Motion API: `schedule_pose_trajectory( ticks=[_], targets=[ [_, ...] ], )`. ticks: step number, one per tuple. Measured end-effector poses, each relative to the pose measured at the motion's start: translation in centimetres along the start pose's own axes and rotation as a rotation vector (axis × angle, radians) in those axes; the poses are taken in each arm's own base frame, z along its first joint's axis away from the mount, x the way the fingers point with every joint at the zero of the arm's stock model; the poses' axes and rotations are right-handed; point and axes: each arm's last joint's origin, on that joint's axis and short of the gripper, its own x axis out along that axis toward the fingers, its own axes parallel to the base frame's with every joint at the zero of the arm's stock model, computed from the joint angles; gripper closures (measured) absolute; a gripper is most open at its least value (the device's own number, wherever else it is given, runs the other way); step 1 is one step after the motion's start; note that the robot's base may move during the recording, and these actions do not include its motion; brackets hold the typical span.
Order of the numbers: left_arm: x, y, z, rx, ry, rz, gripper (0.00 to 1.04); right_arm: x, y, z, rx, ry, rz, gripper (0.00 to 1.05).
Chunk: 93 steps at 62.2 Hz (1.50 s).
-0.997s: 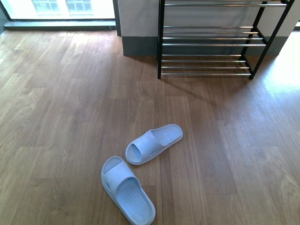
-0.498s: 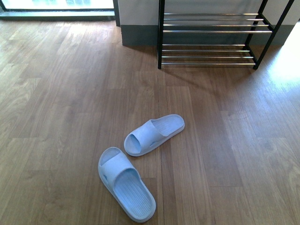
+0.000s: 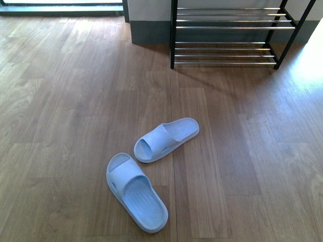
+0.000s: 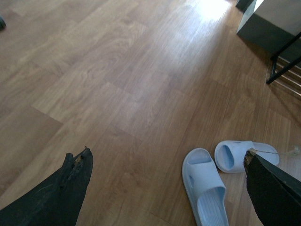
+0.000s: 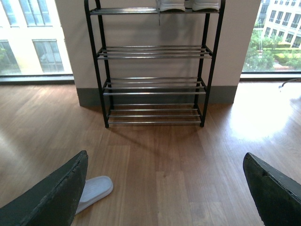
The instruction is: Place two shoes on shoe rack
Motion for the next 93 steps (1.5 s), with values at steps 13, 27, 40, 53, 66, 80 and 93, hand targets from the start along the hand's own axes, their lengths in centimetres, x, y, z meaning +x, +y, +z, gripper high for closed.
schedule_pose_trajectory(
  ticks=[13, 27, 40, 53, 66, 80, 93],
  targets=[
    [10.8, -4.7, -1.2, 0.169, 0.336, -0.073, 0.09, 0.0, 0.0, 0.0, 0.000, 0.000, 0.000, 0.09],
    [18.2, -5.9, -7.8, 0.383, 0.653, -0.115, 0.09, 0.0, 0.0, 0.0, 0.000, 0.000, 0.000, 0.09],
    [23.9, -6.1, -11.3, 0.498, 0.791, -0.117, 0.09, 0.0, 0.0, 0.0, 0.000, 0.000, 0.000, 0.09],
    [28.2, -7.2, -15.2, 0.584, 0.894, -0.184, 0.09, 0.0, 0.0, 0.0, 0.000, 0.000, 0.000, 0.09],
    [30.8, -8.1, -18.4, 0.622, 0.952, -0.230, 0.09, 0.0, 0.0, 0.0, 0.000, 0.000, 0.000, 0.09],
    [33.0, -9.7, -20.2, 0.643, 0.952, -0.248, 0.09, 0.0, 0.0, 0.0, 0.000, 0.000, 0.000, 0.09],
    [34.1, -9.8, -21.3, 0.723, 0.918, -0.205, 0.09, 0.0, 0.0, 0.0, 0.000, 0.000, 0.000, 0.09]
  ],
)
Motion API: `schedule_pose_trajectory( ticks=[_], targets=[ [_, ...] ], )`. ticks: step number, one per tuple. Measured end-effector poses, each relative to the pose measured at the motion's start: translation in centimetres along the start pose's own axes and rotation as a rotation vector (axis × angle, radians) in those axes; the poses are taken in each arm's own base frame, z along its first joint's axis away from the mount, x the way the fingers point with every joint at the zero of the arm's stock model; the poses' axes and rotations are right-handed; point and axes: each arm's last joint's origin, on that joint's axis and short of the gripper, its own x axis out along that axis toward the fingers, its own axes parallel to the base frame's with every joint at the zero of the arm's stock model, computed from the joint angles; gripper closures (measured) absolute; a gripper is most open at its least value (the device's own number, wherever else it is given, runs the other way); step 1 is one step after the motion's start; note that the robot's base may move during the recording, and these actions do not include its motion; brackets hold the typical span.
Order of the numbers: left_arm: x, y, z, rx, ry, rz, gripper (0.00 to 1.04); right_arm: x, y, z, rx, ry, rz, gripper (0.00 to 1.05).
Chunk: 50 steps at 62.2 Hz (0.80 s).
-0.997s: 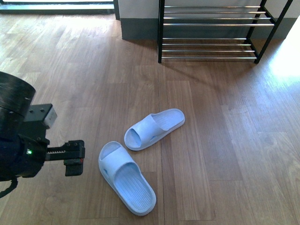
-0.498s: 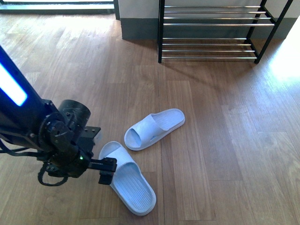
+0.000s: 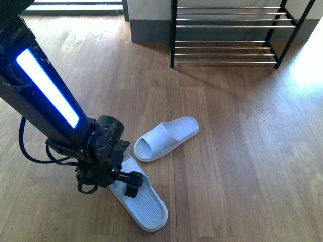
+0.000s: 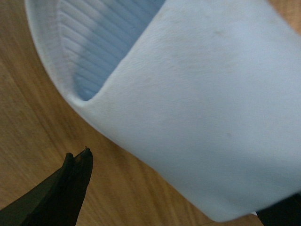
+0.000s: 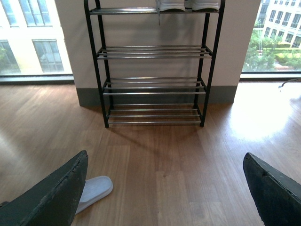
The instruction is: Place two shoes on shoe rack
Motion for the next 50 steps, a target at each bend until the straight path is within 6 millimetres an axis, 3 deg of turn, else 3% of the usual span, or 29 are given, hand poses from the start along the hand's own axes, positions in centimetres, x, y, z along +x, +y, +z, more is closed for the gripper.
schedule_pose_trajectory(
  ticks=[12, 26, 31, 32, 39, 48, 50],
  targets=[
    [0.4, 0.8, 0.2, 0.075, -0.059, 0.132, 0.10, 0.0, 0.0, 0.0, 0.000, 0.000, 0.000, 0.09],
    [0.5, 2.2, 0.3, 0.088, -0.103, 0.251, 0.43, 0.0, 0.0, 0.0, 0.000, 0.000, 0.000, 0.09],
    [0.5, 2.6, 0.3, 0.077, -0.104, 0.272, 0.59, 0.0, 0.0, 0.0, 0.000, 0.000, 0.000, 0.09],
    [0.5, 2.7, 0.3, 0.075, -0.103, 0.279, 0.66, 0.0, 0.0, 0.0, 0.000, 0.000, 0.000, 0.09],
    [0.5, 3.1, 0.1, 0.066, -0.102, 0.300, 0.84, 0.0, 0.0, 0.0, 0.000, 0.000, 0.000, 0.09],
    [-0.7, 4.2, -0.6, 0.022, -0.093, 0.327, 1.03, 0.0, 0.0, 0.0, 0.000, 0.000, 0.000, 0.09],
    [-1.3, 4.7, -0.7, 0.004, -0.091, 0.328, 1.03, 0.0, 0.0, 0.0, 0.000, 0.000, 0.000, 0.09]
  ],
)
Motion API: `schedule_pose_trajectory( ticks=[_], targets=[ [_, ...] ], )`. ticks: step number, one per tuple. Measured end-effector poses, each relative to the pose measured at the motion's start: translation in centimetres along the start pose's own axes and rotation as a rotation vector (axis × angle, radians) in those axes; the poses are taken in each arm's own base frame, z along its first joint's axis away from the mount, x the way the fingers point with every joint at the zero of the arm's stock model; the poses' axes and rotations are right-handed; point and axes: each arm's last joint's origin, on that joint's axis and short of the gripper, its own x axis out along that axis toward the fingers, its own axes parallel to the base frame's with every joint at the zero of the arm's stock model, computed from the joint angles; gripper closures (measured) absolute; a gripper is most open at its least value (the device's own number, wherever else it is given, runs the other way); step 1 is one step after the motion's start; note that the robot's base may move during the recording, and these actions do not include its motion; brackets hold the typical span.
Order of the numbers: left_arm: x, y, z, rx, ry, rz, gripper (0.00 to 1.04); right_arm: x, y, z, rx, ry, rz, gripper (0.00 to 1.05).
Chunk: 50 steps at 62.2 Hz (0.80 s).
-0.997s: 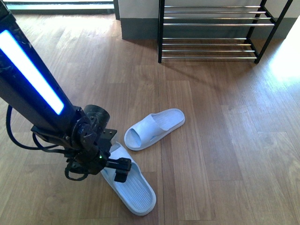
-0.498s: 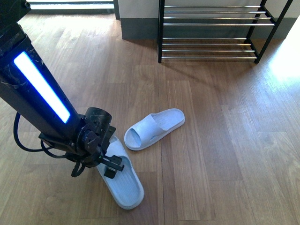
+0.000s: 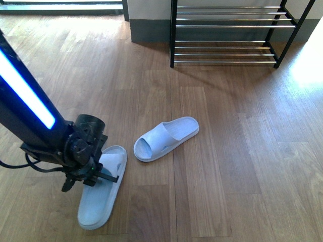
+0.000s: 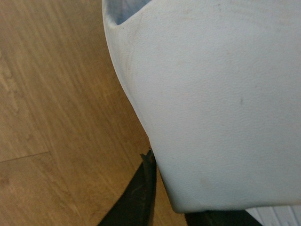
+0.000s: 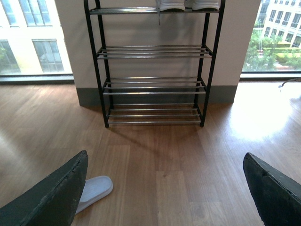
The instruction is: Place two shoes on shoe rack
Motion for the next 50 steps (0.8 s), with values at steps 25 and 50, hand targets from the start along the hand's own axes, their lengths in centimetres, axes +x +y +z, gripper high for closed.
schedule_pose_trajectory(
  ticks=[25, 50],
  targets=[
    [-17.1, 11.8, 0.3, -0.366, -0.339, 0.186, 1.03, 0.0, 0.0, 0.0, 0.000, 0.000, 0.000, 0.09],
    [-32.4, 12.4, -9.1, -0.486, -0.612, 0.367, 1.03, 0.0, 0.0, 0.0, 0.000, 0.000, 0.000, 0.09]
  ],
)
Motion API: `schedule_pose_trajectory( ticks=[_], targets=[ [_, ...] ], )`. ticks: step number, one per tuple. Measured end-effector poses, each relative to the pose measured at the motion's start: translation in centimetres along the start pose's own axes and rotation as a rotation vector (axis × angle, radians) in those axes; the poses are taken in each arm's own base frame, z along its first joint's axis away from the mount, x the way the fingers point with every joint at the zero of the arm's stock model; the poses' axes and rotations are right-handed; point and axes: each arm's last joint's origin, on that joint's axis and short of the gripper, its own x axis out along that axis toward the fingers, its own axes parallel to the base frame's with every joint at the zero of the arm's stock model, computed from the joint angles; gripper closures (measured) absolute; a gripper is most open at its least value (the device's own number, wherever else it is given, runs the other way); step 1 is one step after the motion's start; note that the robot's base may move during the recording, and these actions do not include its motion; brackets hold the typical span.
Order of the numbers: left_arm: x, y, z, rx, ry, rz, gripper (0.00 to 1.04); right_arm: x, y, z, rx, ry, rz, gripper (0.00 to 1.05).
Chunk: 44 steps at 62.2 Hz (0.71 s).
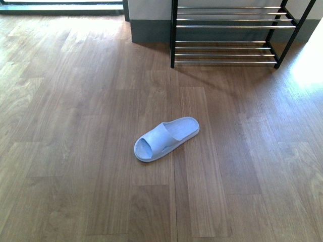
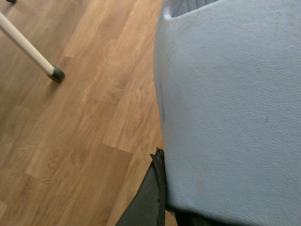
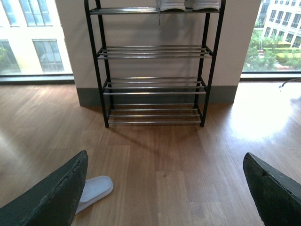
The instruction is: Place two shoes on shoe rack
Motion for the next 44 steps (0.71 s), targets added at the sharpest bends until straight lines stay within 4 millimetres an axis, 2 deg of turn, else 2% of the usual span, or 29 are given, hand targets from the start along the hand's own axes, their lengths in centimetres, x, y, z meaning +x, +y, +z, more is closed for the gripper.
schedule_pose_trajectory(
  ticks=[6, 44],
  targets=[
    [-0.77, 0.29, 0.62, -0.015, -0.045, 0.001, 1.03, 0.00, 0.00, 0.00, 0.000, 0.000, 0.000, 0.09],
    [-0.76, 0.27, 0.44, -0.005, -0.039, 0.000, 1.03, 0.00, 0.00, 0.00, 0.000, 0.000, 0.000, 0.09]
  ],
)
